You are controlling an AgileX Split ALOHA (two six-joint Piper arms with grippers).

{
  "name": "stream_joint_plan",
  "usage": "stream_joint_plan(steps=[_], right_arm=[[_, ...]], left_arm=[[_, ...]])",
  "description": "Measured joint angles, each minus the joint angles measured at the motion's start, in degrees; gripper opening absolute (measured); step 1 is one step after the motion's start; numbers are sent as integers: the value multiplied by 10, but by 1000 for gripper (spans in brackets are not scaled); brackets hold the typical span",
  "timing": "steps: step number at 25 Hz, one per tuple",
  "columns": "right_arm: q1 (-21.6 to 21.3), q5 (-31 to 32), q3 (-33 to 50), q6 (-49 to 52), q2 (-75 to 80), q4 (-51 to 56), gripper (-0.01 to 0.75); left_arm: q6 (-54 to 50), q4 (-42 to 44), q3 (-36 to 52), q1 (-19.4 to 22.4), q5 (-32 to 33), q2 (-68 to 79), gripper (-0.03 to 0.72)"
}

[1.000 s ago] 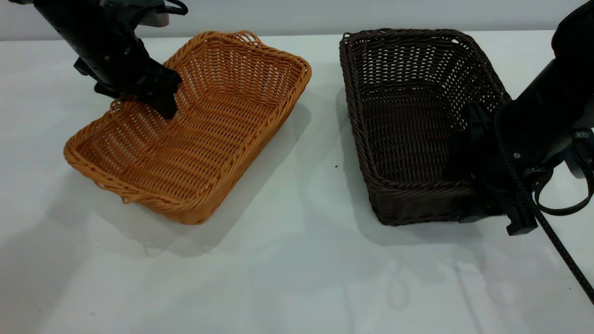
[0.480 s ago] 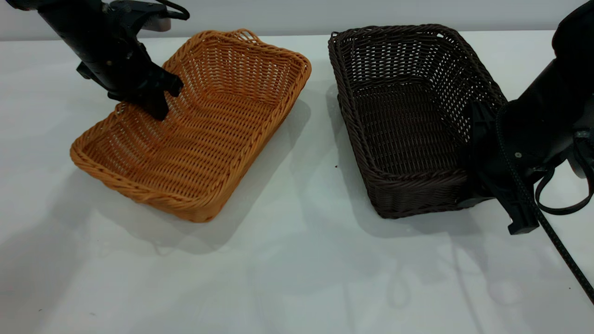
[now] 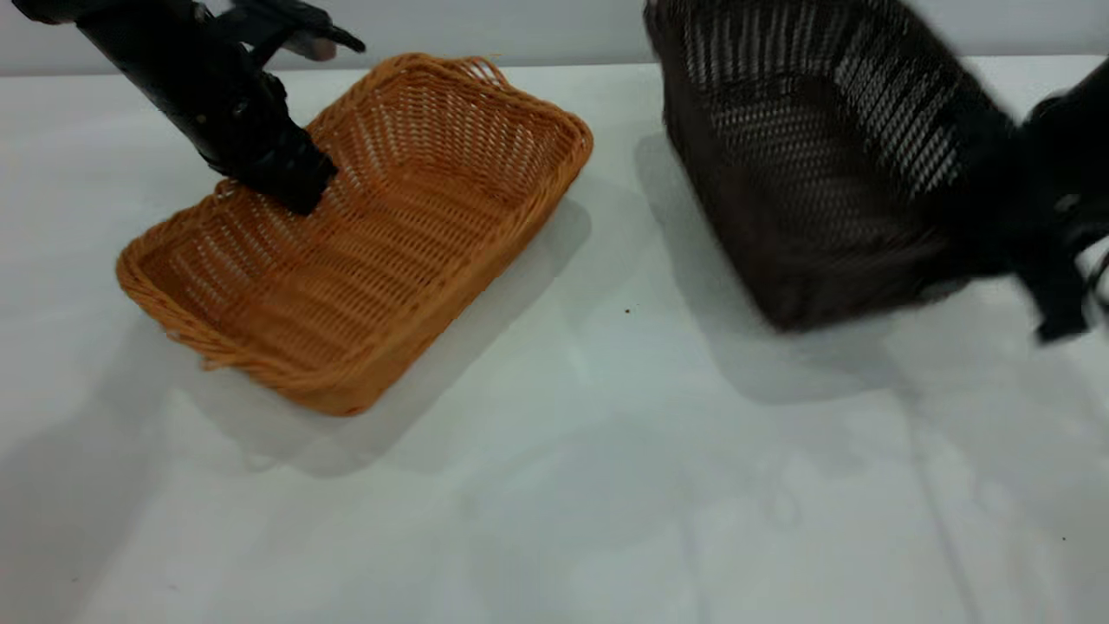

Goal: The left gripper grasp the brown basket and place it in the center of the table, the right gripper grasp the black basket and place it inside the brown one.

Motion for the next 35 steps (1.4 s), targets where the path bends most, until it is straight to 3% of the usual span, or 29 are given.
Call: stream_joint_plan(steps=[3,9,16,21,27,30,35], right_arm=[[-60,49,-19,-71,-30,-44,87],[-162,241,-89,-95,-48,-206,87],[-187,394,-165,-95,-48,-334,87],[-187,415,-189,-95,-48,-352,87],[-188,423,-193,-95,-48,-357,87],[-196,426,-193,-95,-48,-357,87],[-231,430,-193,-95,-48,-357,87]], left_arm=[[108,-6,0,-8,-8,1,90],[258,-7,-8,-65,-51,17,91],[382,2,-79,-159,-67,61,93],[396,7,-114,-198,-57,78,94],[376,12,-115,-206,-59,79,122],[354,19,-115,-208,-60,79,181],[337,20,-114,-210,-62,70,351]])
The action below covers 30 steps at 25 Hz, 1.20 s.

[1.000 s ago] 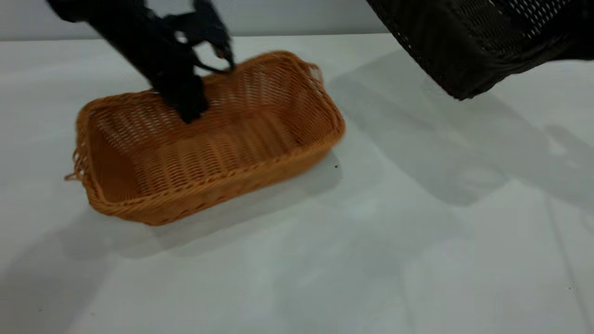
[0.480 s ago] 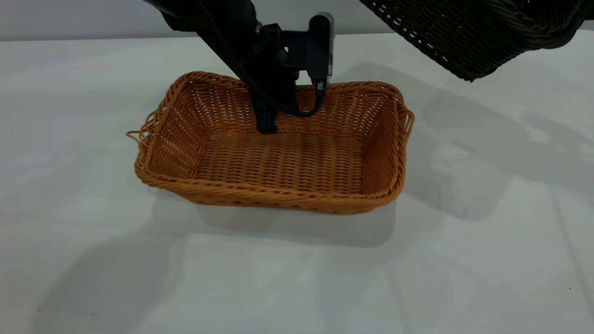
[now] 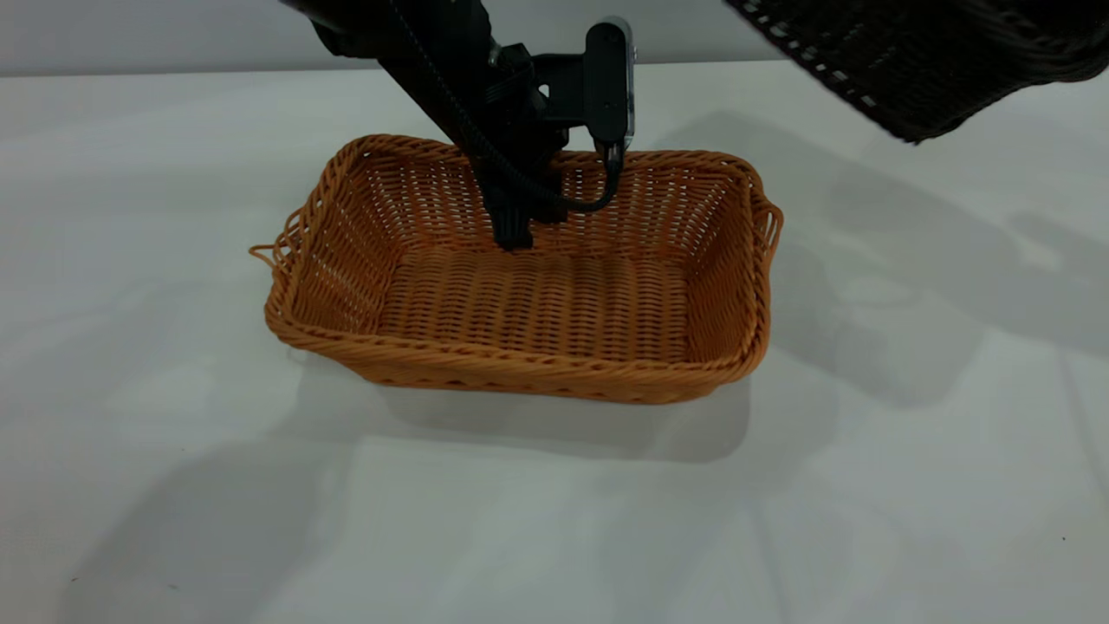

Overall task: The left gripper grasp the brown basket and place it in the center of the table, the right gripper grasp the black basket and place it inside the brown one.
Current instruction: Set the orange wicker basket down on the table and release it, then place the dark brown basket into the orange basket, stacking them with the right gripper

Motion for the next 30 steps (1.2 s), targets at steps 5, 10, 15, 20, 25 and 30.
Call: stream_joint_plan(steps=[5,10,15,20,25,30], right_arm=[[-34,0,0,0,0,1,87],[-47,-1,0,0,0,1,87],[-44,2,0,12,0,-8,87],[-2,1,0,29,0,-34,87],[126,-6,-15,39,10,-74,87],[248,12,-109,106,81,-191,87]], left_arm=[[-11,-2,3,-3,27,-22,439],[-16,-2,4,-4,120,-85,446],[-29,0,5,24,217,-194,443],[-57,3,5,78,251,-336,426],[-84,4,5,116,240,-460,422],[-134,5,5,134,240,-539,421]])
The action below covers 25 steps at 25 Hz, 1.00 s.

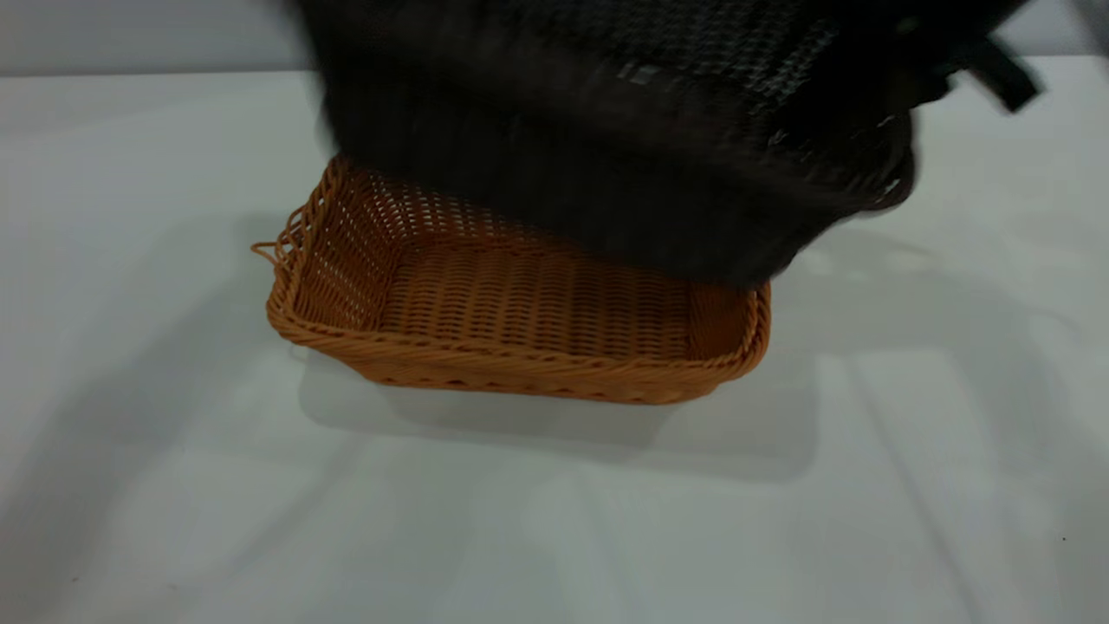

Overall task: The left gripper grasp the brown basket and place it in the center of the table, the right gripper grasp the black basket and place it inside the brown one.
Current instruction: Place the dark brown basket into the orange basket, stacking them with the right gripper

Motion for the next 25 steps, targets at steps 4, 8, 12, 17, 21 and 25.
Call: stream_joint_plan(steps=[4,8,12,17,21,25], right_arm=[[55,27,-80,64,62,-99,87],[66,34,-123,101,103,-117,87],[65,28,-131,119,119,-111,87],[65,-1,-132,120,140,-84,87],[65,-18,-132,121,152,-94,87],[65,-20,-132,121,152,-104,90]], left_arm=[[-19,-1,0,0,6,-25,421],[-20,-1,0,0,34,-29,421],[-22,-1,1,0,56,-29,421],[-22,-1,1,0,62,-29,421],[-22,-1,1,0,72,-29,421],[-22,-1,1,0,75,-29,421]])
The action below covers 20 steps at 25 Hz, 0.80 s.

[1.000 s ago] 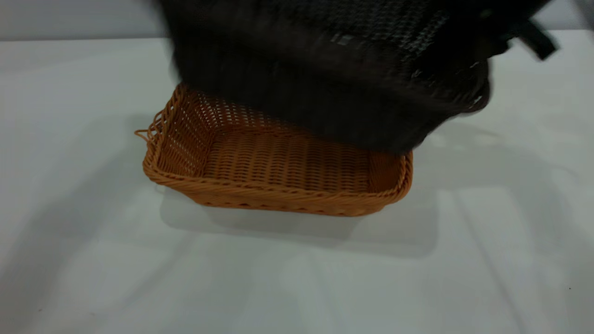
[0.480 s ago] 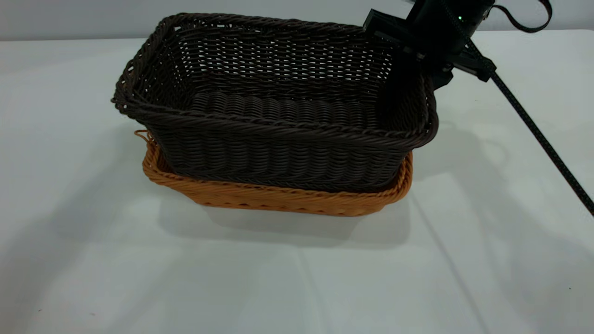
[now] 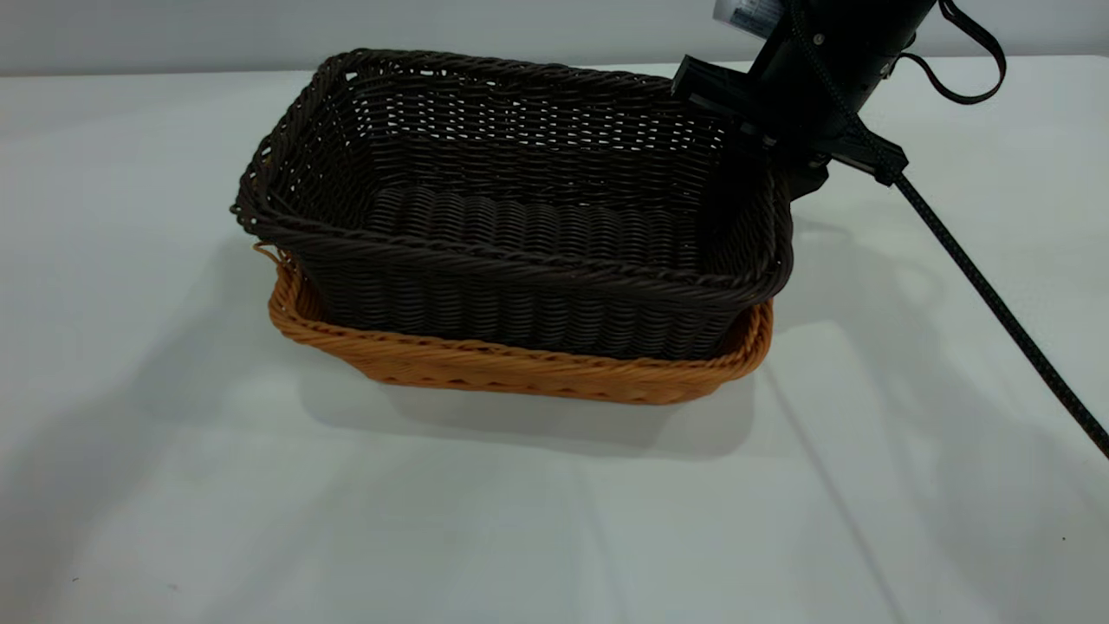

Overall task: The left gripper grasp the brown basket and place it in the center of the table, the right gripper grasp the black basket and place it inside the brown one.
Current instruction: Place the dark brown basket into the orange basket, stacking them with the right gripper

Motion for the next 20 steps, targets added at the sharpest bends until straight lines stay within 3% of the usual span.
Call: stream_joint_plan(steps=[6,11,15,20], right_arm=[[3,-1,-1,1,0,-10,148],[4,7,-5,-13,-1,-5,362],[4,53,-6,-50,-7,-6,517],[3,101,-6,-78,-44,-49,569]], left_arm=[[0,0,0,0,0,0,421],[0,0,0,0,0,-1,421],[0,0,0,0,0,-8,421],[-17,0,0,0,1,-35,421]])
